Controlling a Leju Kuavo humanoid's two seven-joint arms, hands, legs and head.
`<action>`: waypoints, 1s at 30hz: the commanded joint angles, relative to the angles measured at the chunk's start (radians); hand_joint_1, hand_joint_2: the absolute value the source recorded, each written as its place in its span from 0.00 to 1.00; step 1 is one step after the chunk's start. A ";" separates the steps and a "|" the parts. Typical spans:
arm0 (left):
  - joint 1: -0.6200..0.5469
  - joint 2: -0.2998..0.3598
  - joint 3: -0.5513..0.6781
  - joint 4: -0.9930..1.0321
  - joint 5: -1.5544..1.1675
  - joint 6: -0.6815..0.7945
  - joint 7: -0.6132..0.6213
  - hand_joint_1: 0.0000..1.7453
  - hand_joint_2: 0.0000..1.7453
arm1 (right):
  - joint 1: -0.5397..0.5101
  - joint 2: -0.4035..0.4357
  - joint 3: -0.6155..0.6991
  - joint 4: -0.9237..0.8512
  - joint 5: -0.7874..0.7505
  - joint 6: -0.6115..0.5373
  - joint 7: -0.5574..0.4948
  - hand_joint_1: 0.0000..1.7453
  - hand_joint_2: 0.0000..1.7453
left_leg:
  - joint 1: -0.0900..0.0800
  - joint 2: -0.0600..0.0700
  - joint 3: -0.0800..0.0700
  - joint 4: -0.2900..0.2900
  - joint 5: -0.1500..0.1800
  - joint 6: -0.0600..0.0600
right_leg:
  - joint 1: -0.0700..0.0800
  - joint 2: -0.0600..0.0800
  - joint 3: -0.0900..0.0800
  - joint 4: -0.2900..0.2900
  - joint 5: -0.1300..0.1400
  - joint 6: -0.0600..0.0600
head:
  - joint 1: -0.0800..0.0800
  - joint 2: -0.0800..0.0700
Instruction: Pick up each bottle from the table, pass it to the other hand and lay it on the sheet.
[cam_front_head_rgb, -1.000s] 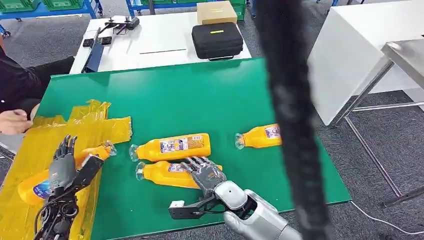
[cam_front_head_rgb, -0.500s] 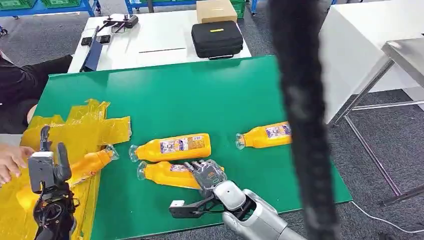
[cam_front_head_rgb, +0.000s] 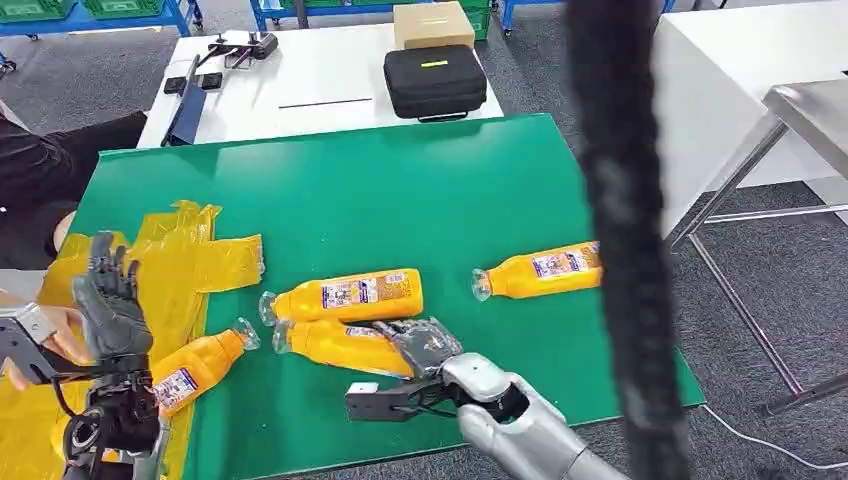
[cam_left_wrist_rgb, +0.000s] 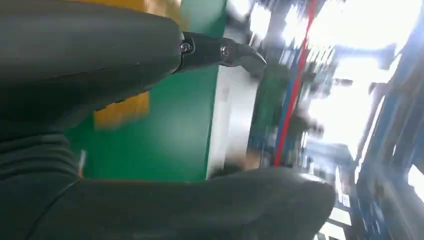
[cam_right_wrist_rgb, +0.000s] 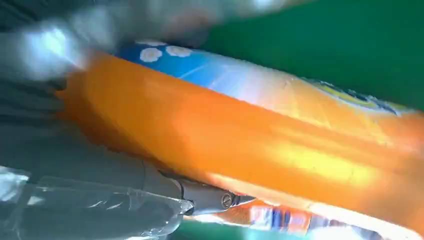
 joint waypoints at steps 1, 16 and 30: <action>0.059 0.001 -0.074 -0.016 0.106 -0.084 0.022 0.00 0.00 | 0.110 -0.099 -0.219 -0.266 -0.274 0.083 -0.067 1.00 1.00 | 0.001 -0.001 -0.004 0.001 -0.001 -0.003 | 0.001 -0.003 -0.003 -0.001 0.000 -0.001 | 0.001 0.000; 0.031 -0.018 -0.083 0.015 0.141 -0.157 0.019 0.00 1.00 | 0.003 -0.035 -0.388 -0.432 -0.468 -0.006 -0.195 1.00 1.00 | 0.001 0.000 -0.018 0.002 0.001 -0.001 | 0.000 -0.001 -0.017 0.001 0.003 0.001 | 0.000 0.000; -0.172 -0.048 -0.280 0.154 0.267 -0.195 0.026 0.00 1.00 | -0.526 0.285 -0.155 0.515 -0.125 -0.203 -0.099 1.00 1.00 | 0.001 0.006 -0.019 0.001 0.005 -0.001 | 0.001 0.004 -0.019 0.001 0.008 0.000 | 0.000 0.000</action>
